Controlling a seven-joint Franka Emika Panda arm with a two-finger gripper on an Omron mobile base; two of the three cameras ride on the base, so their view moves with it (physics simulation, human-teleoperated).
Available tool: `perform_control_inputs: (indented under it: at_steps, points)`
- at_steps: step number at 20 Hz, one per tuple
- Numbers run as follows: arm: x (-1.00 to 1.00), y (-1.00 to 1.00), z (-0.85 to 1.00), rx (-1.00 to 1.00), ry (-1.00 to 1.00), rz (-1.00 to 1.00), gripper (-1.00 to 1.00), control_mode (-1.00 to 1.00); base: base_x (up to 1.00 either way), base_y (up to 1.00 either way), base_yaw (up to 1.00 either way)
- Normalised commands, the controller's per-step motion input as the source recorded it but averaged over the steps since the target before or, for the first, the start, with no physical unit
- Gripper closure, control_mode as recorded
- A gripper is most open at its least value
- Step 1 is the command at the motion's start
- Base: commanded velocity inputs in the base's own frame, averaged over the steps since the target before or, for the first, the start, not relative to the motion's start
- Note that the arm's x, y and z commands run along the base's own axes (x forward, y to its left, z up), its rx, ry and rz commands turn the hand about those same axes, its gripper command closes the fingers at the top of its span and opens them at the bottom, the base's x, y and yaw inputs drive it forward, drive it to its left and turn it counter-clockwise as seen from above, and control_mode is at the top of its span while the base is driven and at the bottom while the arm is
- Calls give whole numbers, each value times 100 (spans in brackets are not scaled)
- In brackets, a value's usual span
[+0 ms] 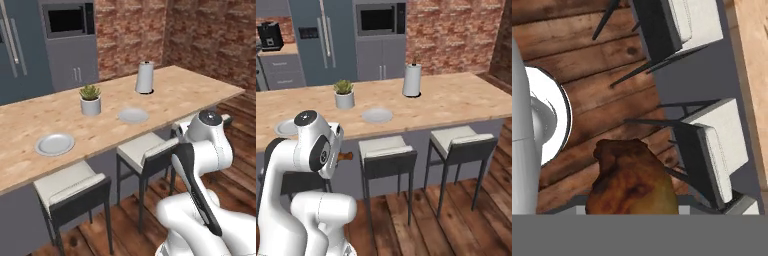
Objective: Take the chicken drumsticks from the pan and place one on each plate on the dining counter.
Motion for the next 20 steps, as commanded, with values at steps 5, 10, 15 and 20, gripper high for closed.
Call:
perform_control_inputs:
  at_steps: [5, 10, 15, 20]
  points:
    - [0, 0, 0, 0, 0, 0, 100, 100, 56, -41, 40]
    - [0, 0, 0, 0, 0, 0, 100, 100, 62, -40, 39]
    - [0, 0, 0, 0, 0, 0, 100, 100, 61, -46, 39]
    - [0, 0, 0, 0, 0, 0, 100, 100, 49, -50, 38]
